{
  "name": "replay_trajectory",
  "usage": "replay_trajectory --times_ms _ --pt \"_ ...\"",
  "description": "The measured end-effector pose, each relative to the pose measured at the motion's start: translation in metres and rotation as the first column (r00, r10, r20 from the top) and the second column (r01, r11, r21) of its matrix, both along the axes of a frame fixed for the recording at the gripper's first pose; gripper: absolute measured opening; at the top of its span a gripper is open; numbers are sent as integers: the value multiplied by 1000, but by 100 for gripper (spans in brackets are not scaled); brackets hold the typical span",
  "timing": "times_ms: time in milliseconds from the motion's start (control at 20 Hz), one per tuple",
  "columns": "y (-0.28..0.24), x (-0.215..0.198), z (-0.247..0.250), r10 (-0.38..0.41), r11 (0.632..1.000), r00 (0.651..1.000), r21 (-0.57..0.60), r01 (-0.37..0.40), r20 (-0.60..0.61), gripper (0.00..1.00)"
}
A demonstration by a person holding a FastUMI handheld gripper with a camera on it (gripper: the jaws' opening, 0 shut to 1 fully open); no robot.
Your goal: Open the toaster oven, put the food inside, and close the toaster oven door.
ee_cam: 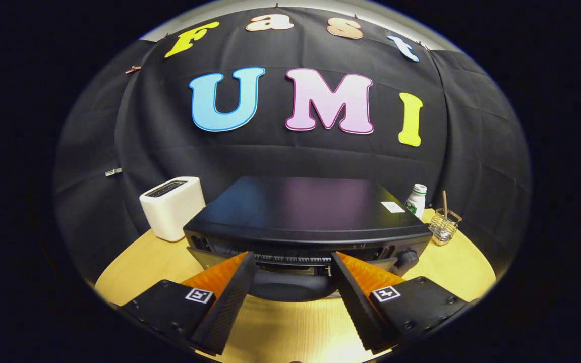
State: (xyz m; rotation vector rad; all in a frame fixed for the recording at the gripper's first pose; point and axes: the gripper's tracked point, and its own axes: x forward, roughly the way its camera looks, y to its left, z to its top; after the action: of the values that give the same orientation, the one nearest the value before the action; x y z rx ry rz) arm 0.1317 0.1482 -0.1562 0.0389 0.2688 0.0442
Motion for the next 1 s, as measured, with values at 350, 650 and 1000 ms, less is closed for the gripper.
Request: replay_trajectory --times_ms 350,650,1000 --pt "-2 -40 -29 -20 1000 997 -22 19 -72 97" --pt "2 -79 -82 -6 998 975 -65 -9 -223 97" --pt "-14 -108 -128 8 998 922 -57 -32 -386 99"
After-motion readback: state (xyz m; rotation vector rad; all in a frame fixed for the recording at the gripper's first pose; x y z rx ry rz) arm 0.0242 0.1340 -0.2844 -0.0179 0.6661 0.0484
